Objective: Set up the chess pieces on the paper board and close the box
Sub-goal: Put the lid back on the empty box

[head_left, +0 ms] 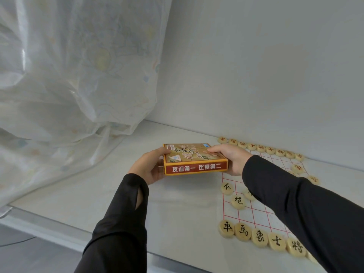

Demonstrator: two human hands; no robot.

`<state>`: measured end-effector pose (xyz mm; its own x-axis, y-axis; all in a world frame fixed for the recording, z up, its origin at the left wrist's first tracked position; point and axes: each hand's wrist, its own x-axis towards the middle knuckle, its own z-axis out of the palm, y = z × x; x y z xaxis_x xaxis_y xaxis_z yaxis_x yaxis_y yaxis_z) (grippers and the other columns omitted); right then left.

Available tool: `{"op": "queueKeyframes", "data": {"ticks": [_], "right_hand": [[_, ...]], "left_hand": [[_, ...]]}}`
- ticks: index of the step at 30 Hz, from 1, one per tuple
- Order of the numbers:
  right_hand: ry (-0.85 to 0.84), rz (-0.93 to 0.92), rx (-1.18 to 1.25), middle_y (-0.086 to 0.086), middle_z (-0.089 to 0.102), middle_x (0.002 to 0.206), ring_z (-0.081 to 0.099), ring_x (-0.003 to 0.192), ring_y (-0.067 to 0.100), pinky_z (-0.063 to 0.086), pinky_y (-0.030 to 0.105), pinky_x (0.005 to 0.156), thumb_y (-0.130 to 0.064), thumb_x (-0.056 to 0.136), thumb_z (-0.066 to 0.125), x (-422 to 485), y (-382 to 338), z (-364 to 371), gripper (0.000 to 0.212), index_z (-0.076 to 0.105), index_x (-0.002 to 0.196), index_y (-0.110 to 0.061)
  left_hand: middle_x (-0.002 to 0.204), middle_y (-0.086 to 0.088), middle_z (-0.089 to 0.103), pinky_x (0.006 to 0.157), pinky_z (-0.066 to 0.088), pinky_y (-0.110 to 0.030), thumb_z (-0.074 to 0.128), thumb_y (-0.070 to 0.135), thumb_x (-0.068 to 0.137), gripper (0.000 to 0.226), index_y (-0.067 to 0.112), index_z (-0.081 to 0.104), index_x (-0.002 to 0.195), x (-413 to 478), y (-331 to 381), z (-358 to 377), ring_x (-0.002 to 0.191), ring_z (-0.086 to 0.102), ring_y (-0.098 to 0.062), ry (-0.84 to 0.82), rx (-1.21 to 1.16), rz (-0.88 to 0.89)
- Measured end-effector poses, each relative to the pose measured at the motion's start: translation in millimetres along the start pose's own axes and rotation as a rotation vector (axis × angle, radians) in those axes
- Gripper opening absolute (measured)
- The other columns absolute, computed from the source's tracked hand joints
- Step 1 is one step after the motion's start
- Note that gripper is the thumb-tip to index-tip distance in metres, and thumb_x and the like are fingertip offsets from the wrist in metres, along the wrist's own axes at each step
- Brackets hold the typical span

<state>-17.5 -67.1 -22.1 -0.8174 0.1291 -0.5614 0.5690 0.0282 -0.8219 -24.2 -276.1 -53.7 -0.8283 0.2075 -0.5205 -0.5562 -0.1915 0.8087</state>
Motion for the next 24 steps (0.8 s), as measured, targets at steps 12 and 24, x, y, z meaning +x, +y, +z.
{"op": "queueKeyframes", "data": {"ticks": [12, 24], "right_hand": [[-0.151, 0.068, -0.113, 0.011, 0.072, 0.083, 0.068, 0.065, 0.02, 0.055, 0.028, 0.055, -0.02, 0.087, 0.065, -17, -1, -9, 0.03, 0.057, 0.11, -0.003], [0.226, -0.33, -0.475, 0.001, 0.061, 0.1, 0.061, 0.091, 0.017, 0.049, 0.026, 0.079, -0.031, 0.09, 0.062, 4, 20, 22, 0.031, 0.051, 0.11, -0.011]], "left_hand": [[0.087, -0.014, 0.067, 0.062, 0.055, -0.035, 0.059, 0.019, 0.09, 0.038, 0.004, 0.046, 0.123, 4, -3, 2, 0.07, 0.066, -0.023, 0.184, -0.069, 0.121], [0.128, -0.006, 0.053, 0.091, 0.047, -0.031, 0.066, 0.037, 0.083, 0.06, 0.017, 0.044, 0.136, 1, -4, 4, 0.109, 0.056, -0.022, 0.266, 0.963, 0.383]]}}
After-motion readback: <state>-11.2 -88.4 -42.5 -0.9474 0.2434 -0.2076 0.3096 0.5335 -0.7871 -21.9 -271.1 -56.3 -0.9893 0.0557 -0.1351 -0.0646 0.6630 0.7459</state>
